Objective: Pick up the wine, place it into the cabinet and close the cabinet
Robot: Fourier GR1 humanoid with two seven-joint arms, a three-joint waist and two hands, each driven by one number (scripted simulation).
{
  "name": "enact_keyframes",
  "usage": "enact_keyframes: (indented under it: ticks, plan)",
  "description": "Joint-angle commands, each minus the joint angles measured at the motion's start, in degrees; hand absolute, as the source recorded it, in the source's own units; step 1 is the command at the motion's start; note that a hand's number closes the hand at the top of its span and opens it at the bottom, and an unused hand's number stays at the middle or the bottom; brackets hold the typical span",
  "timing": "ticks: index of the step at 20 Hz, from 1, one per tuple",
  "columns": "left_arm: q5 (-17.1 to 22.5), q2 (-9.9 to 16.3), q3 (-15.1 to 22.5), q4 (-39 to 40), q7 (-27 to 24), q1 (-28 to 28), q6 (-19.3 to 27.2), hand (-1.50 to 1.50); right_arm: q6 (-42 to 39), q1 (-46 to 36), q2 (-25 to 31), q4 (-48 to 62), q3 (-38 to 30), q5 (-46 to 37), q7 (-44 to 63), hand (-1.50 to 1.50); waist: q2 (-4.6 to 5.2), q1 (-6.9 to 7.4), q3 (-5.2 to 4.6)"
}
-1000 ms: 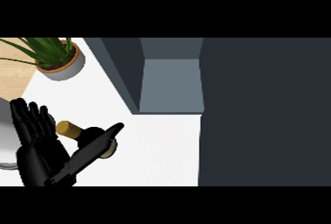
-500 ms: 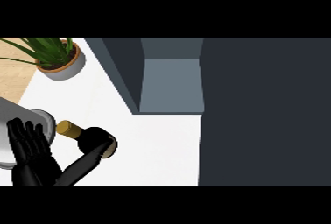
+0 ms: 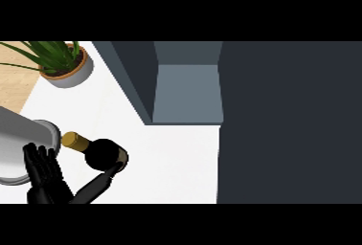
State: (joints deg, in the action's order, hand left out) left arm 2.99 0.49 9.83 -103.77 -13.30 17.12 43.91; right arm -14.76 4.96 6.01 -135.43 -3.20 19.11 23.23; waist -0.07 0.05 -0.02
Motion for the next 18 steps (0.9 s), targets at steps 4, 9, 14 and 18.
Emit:
enact_keyframes:
  ticks: [4,9,14,18]
  plan:
    - [4.2,0.2,-2.5,2.9,-3.7,1.4,-4.3,-1.5,-1.0,2.5,-2.1,-1.7,2.9,-3.3,-1.4,-1.5,0.02,-0.04,0.03]
    - [9.1,-0.2,-8.6,15.0,-9.7,-6.1,-7.2,-1.5,2.2,-0.6,-1.5,-4.0,2.3,-2.4,3.2,-1.5,0.04,-0.18,0.0]
    - [16.0,-0.5,-10.6,23.1,-19.6,-4.3,-12.9,-1.5,0.9,-0.5,-2.3,-1.0,3.8,-5.1,0.6,-1.5,0.04,-0.05,0.0]
    - [15.8,-0.5,-11.9,24.1,-18.6,-3.9,-15.9,-1.5,-1.2,3.6,-1.9,-4.7,1.5,-2.5,-0.3,-1.5,0.01,-0.15,0.02]
